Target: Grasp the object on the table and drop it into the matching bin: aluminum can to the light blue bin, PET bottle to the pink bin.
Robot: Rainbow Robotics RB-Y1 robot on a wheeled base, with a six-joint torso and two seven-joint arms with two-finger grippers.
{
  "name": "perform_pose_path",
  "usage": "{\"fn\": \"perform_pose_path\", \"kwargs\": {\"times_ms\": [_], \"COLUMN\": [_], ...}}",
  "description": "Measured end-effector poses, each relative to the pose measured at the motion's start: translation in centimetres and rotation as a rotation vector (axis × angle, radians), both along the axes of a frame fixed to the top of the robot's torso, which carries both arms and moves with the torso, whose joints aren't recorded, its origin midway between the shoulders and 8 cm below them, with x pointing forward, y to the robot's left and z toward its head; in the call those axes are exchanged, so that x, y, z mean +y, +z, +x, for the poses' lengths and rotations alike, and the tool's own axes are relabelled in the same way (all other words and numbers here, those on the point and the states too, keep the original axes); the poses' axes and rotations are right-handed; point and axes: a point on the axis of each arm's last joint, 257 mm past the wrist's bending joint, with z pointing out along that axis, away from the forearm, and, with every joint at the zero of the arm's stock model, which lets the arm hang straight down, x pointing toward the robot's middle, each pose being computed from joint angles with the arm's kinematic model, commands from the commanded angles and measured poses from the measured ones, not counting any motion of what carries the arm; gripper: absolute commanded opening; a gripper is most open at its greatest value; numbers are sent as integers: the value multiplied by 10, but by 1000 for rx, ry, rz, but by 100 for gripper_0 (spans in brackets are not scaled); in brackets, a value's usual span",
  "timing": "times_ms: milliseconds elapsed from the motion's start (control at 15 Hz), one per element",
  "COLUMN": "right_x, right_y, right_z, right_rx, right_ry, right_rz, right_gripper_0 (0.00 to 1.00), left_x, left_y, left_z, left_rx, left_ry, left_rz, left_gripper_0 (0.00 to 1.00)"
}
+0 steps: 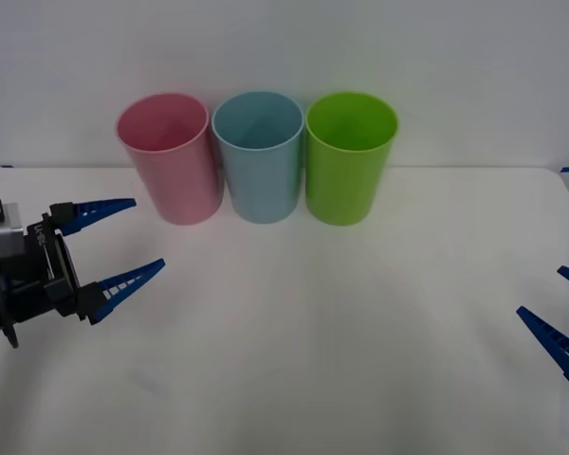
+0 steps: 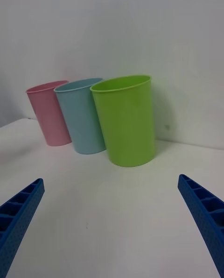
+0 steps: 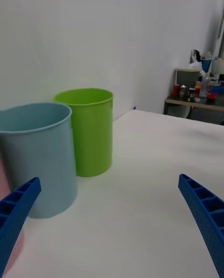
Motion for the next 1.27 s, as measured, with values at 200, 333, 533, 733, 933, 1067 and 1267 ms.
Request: {"fn": "perform_pose_path", "kwargs": {"times_ms": [200,333,533,733,933,1067,1267], "right_x": [0,0,0,0,0,0,0], "right_y": [0,0,0,0,0,0,0], "right_z": [0,0,0,0,0,0,0], "right_rx": [0,0,0,0,0,0,0], "right_ry": [0,0,0,0,0,0,0], "right_rz": [0,0,0,0,0,0,0], "right_gripper_0": [100,100,100,100,100,100,100], "left_x": [24,39,57,67,75,76,75], "left_y": [-6,-8,-13,-20,-24,-27,-33], "left_z": [-22,-37,-61,-75,-79,-80,-82], "left_rx": [-1,1,20,46,58,65,80], "left_ry": [41,77,125,159,182,184,183], "left_rz": [46,71,108,126,137,142,148], "left_gripper_0": [100,100,100,100,100,100,100]}}
